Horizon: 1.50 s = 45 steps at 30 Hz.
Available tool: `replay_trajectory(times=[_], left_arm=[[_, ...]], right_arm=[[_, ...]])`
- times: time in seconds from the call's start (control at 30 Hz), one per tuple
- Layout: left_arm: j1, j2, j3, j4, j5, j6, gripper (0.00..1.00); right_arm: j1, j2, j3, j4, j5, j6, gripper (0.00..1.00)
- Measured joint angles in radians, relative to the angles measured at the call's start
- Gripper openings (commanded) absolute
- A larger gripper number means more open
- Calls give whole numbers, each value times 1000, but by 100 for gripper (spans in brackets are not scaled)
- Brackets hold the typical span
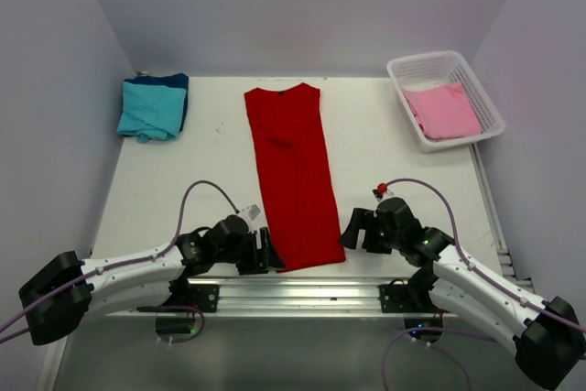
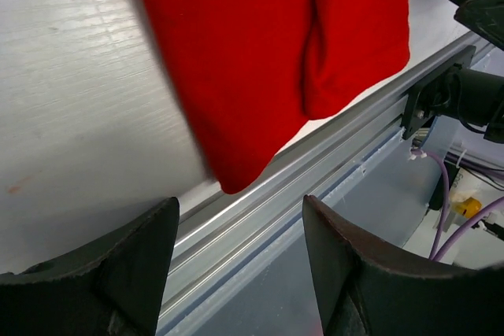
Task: Fold and stack the t-shirts
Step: Fold the tshirt
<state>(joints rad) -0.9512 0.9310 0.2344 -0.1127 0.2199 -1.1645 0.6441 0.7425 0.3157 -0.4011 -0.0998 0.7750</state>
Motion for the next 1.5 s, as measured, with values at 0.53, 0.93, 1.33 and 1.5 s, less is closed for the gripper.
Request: replay_trajectory(times=[0.53, 0.93, 1.33, 1.5], left_arm=[[-71, 113, -28, 202, -133, -134, 44], [-73, 96, -63, 211, -161, -161, 24], [-77, 100, -86, 251, -185, -162, 3], [-78, 121, -86, 281, -191, -162, 0]], right_arm=[[31, 6, -21, 11, 5, 30, 66], [68, 72, -28, 78, 6, 55, 63], [122, 83, -28, 94, 17, 90, 50], [142, 88, -33, 98, 27, 114, 46]])
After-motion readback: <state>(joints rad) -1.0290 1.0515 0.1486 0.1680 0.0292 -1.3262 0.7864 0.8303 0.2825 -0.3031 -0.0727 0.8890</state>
